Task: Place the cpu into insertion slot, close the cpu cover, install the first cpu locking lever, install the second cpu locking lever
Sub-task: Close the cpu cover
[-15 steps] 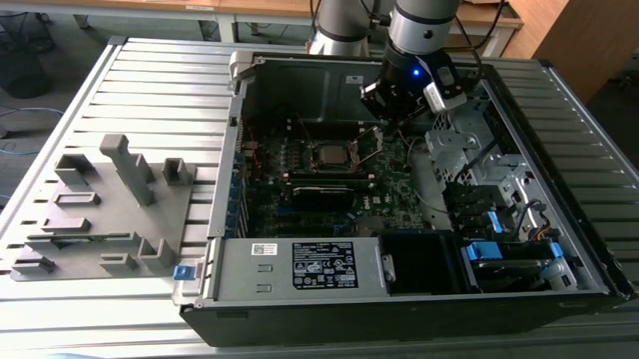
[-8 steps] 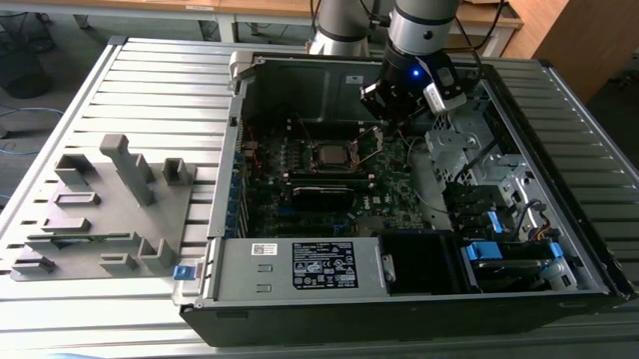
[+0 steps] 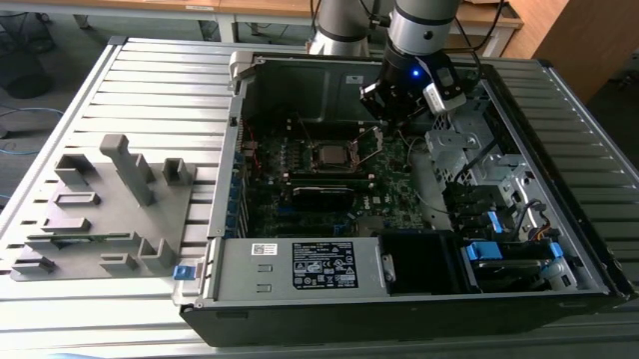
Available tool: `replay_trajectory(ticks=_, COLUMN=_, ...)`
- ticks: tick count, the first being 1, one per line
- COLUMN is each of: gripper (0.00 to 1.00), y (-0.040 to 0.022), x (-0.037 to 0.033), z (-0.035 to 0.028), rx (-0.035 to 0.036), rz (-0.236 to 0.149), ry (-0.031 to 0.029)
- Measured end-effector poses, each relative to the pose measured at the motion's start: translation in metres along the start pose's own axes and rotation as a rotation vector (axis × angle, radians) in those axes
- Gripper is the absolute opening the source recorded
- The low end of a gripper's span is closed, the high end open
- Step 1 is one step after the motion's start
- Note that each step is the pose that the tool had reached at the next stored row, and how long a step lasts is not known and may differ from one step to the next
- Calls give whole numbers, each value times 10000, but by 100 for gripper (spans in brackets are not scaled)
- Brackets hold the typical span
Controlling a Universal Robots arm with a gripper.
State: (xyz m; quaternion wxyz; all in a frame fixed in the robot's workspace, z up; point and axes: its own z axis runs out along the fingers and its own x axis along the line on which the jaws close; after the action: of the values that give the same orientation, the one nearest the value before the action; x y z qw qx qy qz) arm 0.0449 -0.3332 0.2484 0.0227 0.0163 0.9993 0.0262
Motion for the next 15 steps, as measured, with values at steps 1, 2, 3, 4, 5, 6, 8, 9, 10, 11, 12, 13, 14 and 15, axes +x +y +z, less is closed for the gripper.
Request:
replay_trajectory(ticks=1, gripper=11, y=0, x=0, z=0, rx=0, rz=0, ry=1)
replay_trajectory(ticks=2, gripper=11, y=0, x=0, z=0, rx=-1, rz=1, ry=2)
replay_trajectory(ticks=3, gripper=11, y=-2, x=0, z=1, rx=-4, rz=1, ry=1)
replay_trajectory(ticks=4, gripper=11, y=-4, x=0, z=1, rx=-3, rz=0, ry=2)
replay_trajectory(ticks=5, gripper=11, y=-4, x=0, z=1, rx=-3, rz=0, ry=2)
replay_trajectory(ticks=6, gripper=11, y=-5, x=0, z=-1, rx=1, rz=1, ry=3)
replay_trajectory(ticks=8, gripper=11, y=-5, x=0, z=0, rx=0, rz=0, ry=2)
replay_trajectory(ticks=9, gripper=11, y=-6, x=0, z=0, rx=0, rz=1, ry=2)
replay_trajectory(ticks=10, gripper=11, y=-6, x=0, z=0, rx=0, rz=1, ry=2)
replay_trajectory(ticks=11, gripper=11, y=-6, x=0, z=0, rx=0, rz=1, ry=2)
replay_trajectory(ticks=12, gripper=11, y=-6, x=0, z=0, rx=-1, rz=1, ry=2)
replay_trajectory(ticks=13, gripper=11, y=-7, x=0, z=0, rx=0, rz=1, ry=2)
replay_trajectory(ticks=14, gripper=11, y=-7, x=0, z=0, rx=0, rz=0, ry=2)
replay_trajectory(ticks=15, gripper=11, y=-7, x=0, z=0, rx=0, rz=1, ry=2)
